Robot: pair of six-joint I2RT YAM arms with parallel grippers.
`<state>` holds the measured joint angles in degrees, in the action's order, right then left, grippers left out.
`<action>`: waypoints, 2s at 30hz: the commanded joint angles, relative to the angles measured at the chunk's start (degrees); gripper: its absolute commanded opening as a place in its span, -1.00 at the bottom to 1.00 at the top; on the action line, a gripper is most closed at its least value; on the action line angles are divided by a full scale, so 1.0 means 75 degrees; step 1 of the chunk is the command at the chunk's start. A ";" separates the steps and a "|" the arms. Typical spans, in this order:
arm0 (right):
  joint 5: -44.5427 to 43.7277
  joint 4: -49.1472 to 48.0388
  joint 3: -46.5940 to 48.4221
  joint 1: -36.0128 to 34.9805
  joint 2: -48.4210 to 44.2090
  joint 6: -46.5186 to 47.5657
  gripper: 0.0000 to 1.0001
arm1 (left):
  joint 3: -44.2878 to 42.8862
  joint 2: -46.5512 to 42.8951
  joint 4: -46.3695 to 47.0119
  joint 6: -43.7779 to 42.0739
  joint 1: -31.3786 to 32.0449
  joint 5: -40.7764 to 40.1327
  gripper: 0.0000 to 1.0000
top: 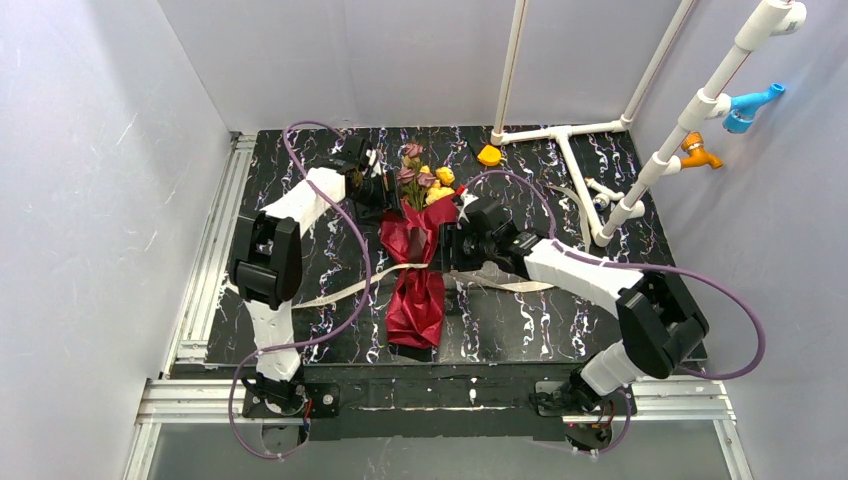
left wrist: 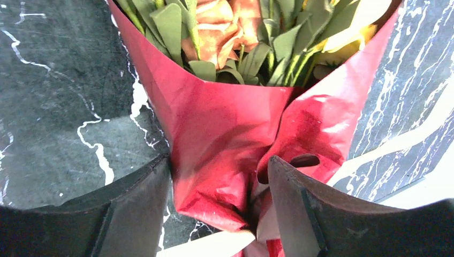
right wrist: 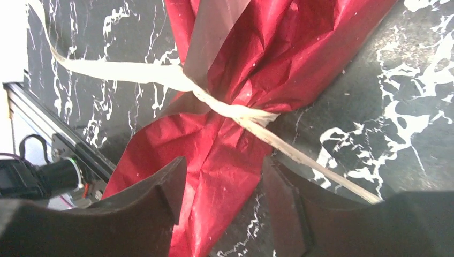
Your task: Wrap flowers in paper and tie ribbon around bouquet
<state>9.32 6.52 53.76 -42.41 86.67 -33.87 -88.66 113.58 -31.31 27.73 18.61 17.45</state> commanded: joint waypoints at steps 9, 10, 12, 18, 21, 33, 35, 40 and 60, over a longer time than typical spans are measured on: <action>0.1351 -0.0555 -0.0189 -0.1024 -0.0793 -0.1343 0.15 | 0.0187 -0.1898 -0.0970 -0.0082 0.0019 -0.0710 0.27; 0.1407 -0.0762 -0.0247 -0.1197 -0.0690 -0.1530 0.09 | 0.0251 -0.1980 -0.0970 -0.0087 0.0015 -0.0710 0.27; 0.1490 -0.1407 -0.0304 -0.1499 -0.0489 -0.1865 -0.02 | 0.0428 -0.2135 -0.0970 -0.0087 0.0015 -0.0727 0.27; 0.1535 -0.2025 0.0016 -0.2124 -0.0085 -0.2016 -0.18 | 0.1174 -0.2651 -0.0933 -0.0099 0.0015 -0.0819 0.25; 0.1569 -0.2099 0.0110 -0.2138 0.0117 -0.1931 -0.20 | 0.1597 -0.2941 -0.0861 -0.0082 0.0016 -0.0826 0.25; 0.1588 -0.1915 0.1056 -0.2138 0.0386 -0.1541 -0.22 | 0.2814 -0.4045 -0.0714 0.0064 0.0019 -0.0856 0.23; 0.1556 -0.1865 0.0969 -0.2138 0.0526 -0.1546 -0.25 | 0.2892 -0.4165 -0.0724 0.0065 0.0017 -0.0870 0.23; 0.1388 -0.2239 -0.0129 -0.2080 0.0669 -0.1552 -0.36 | 0.3075 -0.4396 -0.0806 0.0021 0.0021 -0.0928 0.23; 0.1154 -0.0708 0.0250 -0.1405 0.0578 -0.0914 0.05 | 0.3473 -0.5368 -0.1463 0.0263 0.0040 -0.0994 0.26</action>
<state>27.99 -16.16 45.06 -53.01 99.68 -47.59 -62.48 78.81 -38.28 29.19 18.61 10.87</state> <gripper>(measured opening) 0.349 0.621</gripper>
